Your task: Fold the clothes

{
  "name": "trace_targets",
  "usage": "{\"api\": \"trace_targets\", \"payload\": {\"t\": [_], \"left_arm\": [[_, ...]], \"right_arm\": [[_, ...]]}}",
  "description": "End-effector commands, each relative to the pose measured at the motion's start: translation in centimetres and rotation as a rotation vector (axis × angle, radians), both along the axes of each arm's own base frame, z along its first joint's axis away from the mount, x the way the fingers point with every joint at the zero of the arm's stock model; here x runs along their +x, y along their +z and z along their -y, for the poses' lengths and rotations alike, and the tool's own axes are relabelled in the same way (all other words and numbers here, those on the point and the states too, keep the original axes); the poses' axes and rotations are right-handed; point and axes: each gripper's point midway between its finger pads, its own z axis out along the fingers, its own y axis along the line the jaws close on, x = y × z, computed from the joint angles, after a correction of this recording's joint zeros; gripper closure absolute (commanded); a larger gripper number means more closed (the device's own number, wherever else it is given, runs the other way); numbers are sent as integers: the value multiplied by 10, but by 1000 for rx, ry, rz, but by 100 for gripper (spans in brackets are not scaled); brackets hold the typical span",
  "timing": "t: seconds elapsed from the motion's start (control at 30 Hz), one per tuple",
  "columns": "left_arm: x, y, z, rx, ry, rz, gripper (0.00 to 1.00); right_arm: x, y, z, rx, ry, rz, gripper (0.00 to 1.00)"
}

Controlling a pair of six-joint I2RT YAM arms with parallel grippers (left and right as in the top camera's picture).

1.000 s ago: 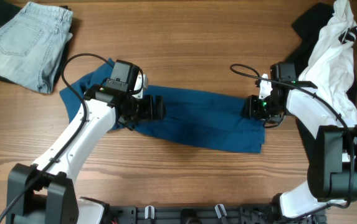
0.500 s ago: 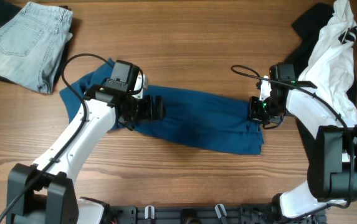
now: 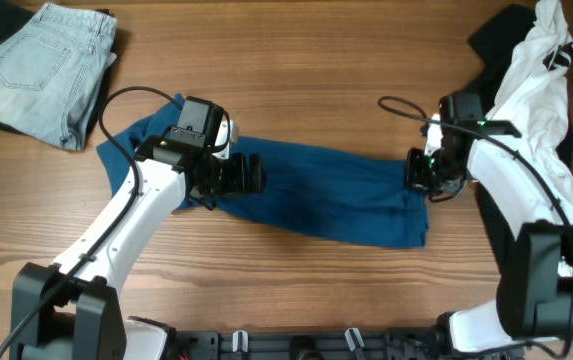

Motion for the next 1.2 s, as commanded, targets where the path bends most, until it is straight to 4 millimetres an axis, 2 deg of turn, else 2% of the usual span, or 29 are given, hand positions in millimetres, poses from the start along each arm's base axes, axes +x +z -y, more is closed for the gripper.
{"api": "trace_targets", "payload": {"t": [0.0,0.17,0.3,0.43,0.57,0.7,0.8,0.93,1.17], "left_arm": [[-4,-1,5,-19,-30,-9,0],[-4,-1,5,-19,-30,-9,0],[0,0,6,-24,-30,6,0],[2,2,7,-31,-31,17,0],[2,2,8,-34,-32,17,0],[2,2,8,-35,-32,17,0],[3,2,9,-40,-32,22,0],[20,9,14,-68,-13,90,0],[62,32,25,-150,56,254,0]], "right_arm": [[17,33,6,-42,-16,75,96],[16,42,7,-51,-9,60,96],[14,44,-4,-51,35,64,96],[20,57,-28,-45,147,110,96],[26,77,-57,-37,223,155,95],[30,95,-79,-13,239,186,96],[25,101,-100,40,259,184,96],[18,101,-118,57,291,180,96],[6,102,-145,92,323,165,96]]}}
